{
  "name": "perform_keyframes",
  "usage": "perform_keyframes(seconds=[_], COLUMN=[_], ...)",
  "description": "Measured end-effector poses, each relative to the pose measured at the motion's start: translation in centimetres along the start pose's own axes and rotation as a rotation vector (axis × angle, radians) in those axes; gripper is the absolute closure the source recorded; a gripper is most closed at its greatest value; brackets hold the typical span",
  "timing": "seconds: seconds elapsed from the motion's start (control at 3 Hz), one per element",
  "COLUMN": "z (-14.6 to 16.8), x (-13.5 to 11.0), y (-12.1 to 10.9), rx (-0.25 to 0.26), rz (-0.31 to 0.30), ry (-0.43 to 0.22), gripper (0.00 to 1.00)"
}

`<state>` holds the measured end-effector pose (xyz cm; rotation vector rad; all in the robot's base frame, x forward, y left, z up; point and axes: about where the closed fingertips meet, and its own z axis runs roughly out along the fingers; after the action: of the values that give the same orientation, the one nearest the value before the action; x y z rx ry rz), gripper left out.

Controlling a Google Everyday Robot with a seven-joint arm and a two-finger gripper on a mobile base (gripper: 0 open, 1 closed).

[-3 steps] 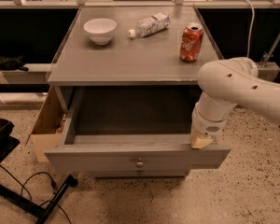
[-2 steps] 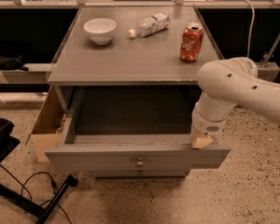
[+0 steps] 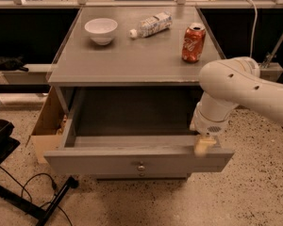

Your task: Open top drawer

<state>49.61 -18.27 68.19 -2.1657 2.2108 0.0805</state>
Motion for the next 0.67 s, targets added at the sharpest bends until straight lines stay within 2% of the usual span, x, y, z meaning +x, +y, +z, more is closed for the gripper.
perform_keyframes(seconds=[0.33, 0.67], z=[0.00, 0.00], x=[0.00, 0.00], y=[0.00, 0.00], rx=[0.000, 0.000], rz=[0.000, 0.000], ry=[0.000, 0.000], gripper=[0.00, 0.00])
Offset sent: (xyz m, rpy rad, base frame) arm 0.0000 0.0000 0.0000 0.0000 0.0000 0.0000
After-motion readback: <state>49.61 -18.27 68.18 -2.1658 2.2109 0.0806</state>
